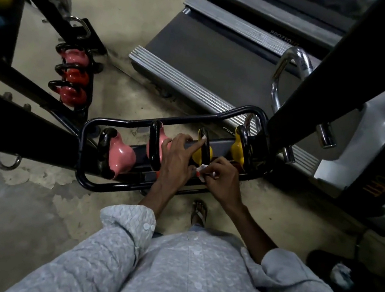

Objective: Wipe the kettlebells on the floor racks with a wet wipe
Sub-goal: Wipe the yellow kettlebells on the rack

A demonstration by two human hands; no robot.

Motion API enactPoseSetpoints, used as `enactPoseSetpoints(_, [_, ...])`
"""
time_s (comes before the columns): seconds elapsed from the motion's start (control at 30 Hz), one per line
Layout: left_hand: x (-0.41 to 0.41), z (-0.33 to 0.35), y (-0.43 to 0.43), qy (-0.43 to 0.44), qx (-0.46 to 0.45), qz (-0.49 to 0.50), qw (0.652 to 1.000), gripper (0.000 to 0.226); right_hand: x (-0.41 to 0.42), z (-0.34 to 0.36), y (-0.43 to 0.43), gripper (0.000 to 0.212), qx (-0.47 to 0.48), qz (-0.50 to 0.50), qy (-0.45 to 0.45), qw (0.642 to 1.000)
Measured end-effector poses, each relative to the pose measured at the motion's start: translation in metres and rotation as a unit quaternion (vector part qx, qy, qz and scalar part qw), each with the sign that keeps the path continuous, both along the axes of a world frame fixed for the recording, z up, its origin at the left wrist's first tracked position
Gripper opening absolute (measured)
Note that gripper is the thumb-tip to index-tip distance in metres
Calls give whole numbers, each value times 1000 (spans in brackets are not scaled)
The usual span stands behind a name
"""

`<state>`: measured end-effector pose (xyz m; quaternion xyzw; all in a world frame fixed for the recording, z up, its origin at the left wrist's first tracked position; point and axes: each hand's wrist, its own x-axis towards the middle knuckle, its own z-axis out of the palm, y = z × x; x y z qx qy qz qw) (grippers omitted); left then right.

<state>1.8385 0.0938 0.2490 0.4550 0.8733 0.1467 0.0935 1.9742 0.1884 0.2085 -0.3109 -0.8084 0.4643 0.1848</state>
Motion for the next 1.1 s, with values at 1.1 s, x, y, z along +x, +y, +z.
enactPoseSetpoints(1.1, [5, -13, 0, 36, 10, 29, 999, 99, -99, 4, 57, 22, -483, -270, -55, 832])
